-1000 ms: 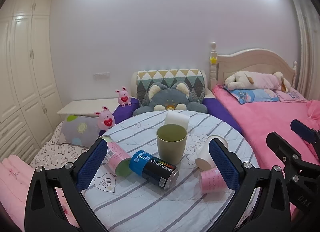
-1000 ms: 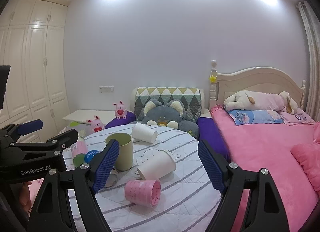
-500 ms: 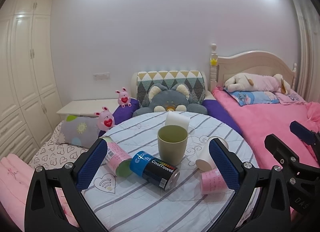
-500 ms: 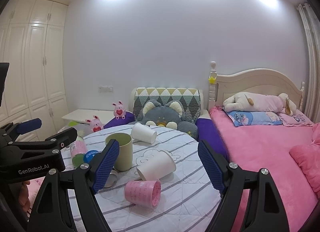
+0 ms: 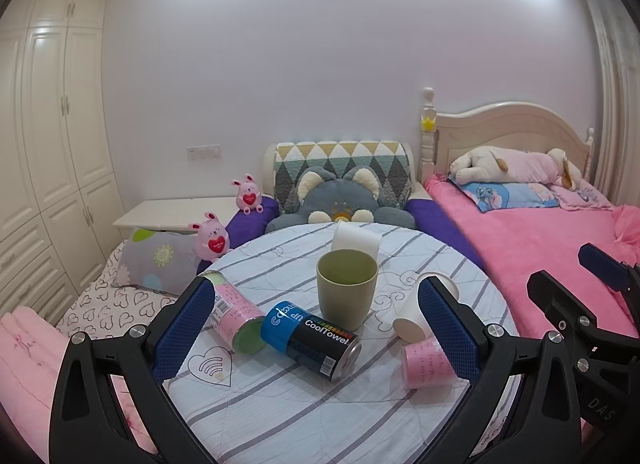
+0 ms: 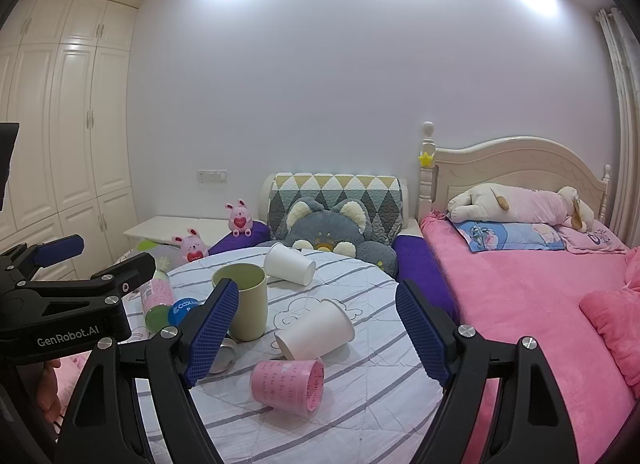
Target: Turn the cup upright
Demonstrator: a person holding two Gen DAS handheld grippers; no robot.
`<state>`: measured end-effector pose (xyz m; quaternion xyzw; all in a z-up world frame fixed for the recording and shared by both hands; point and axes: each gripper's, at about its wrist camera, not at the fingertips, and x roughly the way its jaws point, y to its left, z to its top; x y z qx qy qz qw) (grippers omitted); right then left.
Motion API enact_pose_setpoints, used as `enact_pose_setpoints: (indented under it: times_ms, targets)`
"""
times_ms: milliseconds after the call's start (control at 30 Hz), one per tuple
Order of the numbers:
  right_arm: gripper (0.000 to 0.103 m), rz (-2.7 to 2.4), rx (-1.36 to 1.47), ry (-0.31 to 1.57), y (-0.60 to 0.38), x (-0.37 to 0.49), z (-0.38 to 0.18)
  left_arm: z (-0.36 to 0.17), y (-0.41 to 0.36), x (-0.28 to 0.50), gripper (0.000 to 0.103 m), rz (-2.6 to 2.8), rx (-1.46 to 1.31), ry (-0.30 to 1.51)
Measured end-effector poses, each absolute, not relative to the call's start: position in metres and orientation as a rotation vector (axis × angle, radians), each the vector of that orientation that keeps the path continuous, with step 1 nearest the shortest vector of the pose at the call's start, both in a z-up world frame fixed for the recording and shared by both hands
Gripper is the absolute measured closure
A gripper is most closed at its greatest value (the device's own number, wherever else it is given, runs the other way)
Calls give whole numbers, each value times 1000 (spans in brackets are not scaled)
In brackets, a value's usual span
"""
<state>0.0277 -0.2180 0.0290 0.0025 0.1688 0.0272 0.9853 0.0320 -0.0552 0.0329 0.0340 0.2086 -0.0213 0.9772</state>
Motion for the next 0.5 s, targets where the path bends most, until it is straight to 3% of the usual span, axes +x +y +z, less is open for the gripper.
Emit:
enact_pose_setpoints:
  times_ms: [500]
  targets:
    - [21, 63, -4, 361, -215, 33, 23, 27, -50, 33, 0, -46, 66, 429]
